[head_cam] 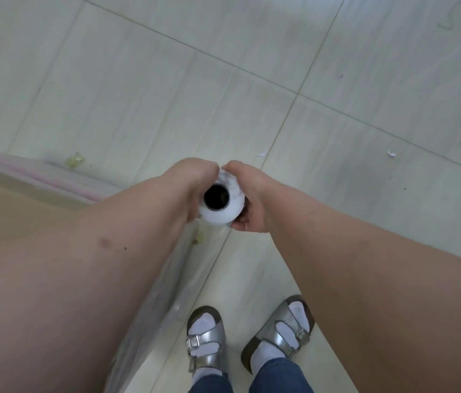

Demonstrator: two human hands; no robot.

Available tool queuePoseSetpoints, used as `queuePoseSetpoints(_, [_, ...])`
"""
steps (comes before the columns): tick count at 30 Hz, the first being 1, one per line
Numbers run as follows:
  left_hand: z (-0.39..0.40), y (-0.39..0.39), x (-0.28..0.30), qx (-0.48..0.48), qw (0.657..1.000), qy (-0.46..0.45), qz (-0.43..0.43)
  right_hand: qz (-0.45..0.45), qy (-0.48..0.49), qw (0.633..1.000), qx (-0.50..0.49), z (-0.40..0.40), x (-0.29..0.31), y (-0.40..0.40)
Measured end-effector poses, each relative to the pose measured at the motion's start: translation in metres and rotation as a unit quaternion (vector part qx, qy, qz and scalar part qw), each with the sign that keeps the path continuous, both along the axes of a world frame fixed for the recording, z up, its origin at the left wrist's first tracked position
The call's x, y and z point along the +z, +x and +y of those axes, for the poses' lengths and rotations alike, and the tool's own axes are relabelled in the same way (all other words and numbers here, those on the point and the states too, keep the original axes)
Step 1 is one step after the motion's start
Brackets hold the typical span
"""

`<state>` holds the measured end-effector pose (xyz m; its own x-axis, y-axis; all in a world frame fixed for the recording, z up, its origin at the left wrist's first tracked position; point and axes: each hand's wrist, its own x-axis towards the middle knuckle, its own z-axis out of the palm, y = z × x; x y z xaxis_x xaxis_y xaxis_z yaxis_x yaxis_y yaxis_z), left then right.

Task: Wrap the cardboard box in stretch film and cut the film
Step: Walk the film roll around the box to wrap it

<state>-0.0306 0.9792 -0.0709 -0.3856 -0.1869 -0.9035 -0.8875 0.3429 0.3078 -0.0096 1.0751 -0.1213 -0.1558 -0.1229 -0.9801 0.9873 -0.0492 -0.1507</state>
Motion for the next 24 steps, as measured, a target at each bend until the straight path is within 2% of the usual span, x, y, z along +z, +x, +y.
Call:
queuePoseSetpoints(5, [-0.022,-0.035,-0.004,-0.007,0.995,-0.065,0.074,0.008,-0.047,0.998,0.035,-0.015,-0.004,-0.033])
queuePoseSetpoints(9, [-0.049,-0.066,-0.027,0.003,0.991,-0.112,0.075,0.015,0.015,0.988,0.156,-0.022,-0.015,-0.059])
queuePoseSetpoints(12, [-0.063,-0.072,-0.039,0.098,0.993,-0.063,-0.014,0.015,0.048,0.984,0.169,-0.032,-0.021,-0.079])
queuePoseSetpoints(16, [-0.063,-0.074,-0.034,0.149,0.977,0.027,-0.151,-0.004,0.023,0.982,0.187,-0.047,-0.016,-0.095])
queuePoseSetpoints(19, [-0.073,-0.091,-0.030,0.143,0.975,0.032,-0.164,0.001,0.023,0.984,0.176,-0.054,-0.012,-0.110])
queuePoseSetpoints(24, [-0.093,-0.132,-0.013,0.094,0.989,0.031,-0.106,0.000,-0.013,0.981,0.192,-0.076,-0.001,-0.146])
